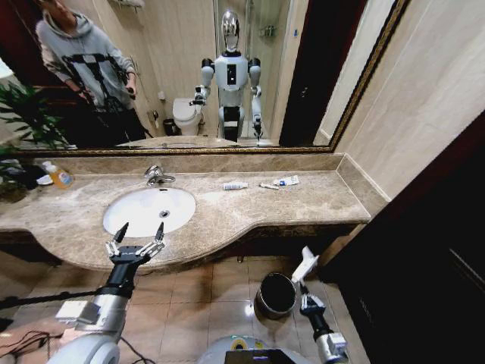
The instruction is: Pick up the trash from the sink and place it in the trash bin.
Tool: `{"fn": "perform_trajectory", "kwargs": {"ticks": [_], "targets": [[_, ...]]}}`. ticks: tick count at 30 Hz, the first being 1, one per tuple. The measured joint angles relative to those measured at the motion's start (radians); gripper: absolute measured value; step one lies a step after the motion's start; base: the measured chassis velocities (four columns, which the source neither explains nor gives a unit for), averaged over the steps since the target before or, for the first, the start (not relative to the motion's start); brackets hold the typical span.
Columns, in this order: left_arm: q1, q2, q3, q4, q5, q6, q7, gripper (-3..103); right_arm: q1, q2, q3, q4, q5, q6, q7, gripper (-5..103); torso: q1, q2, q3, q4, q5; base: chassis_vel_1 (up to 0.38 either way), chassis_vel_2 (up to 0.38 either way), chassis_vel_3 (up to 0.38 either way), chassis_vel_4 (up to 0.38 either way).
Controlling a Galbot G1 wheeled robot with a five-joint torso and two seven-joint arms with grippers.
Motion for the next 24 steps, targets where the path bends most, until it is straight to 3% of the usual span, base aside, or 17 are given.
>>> {"fn": "perform_trajectory", "kwargs": {"ticks": [4, 18, 24], "targets": [[0.0, 0.0, 0.0, 0.0, 0.0, 0.0, 0.0, 100, 0.15, -0.049, -0.066, -0.261, 0.012, -0.025, -0.041, 0, 0.0, 0.0, 0.0, 0.0001, 0.0003, 0.0, 0.0, 0.0, 0.0], [0.0, 0.0, 0.0, 0.0, 0.0, 0.0, 0.0, 100, 0.326, 0.061, -0.141, -0.534, -0.096, -0.213, -0.106, 0, 0.0, 0.0, 0.0, 0.0001, 0.0001, 0.0, 0.0, 0.0, 0.0], [0.0, 0.0, 0.0, 0.0, 0.0, 0.0, 0.0, 100, 0.379, 0.047, -0.182, -0.539, -0.102, -0.261, -0.129, 0, 0.0, 0.0, 0.0, 0.0, -0.0002, 0.0, 0.0, 0.0, 0.0]]}}
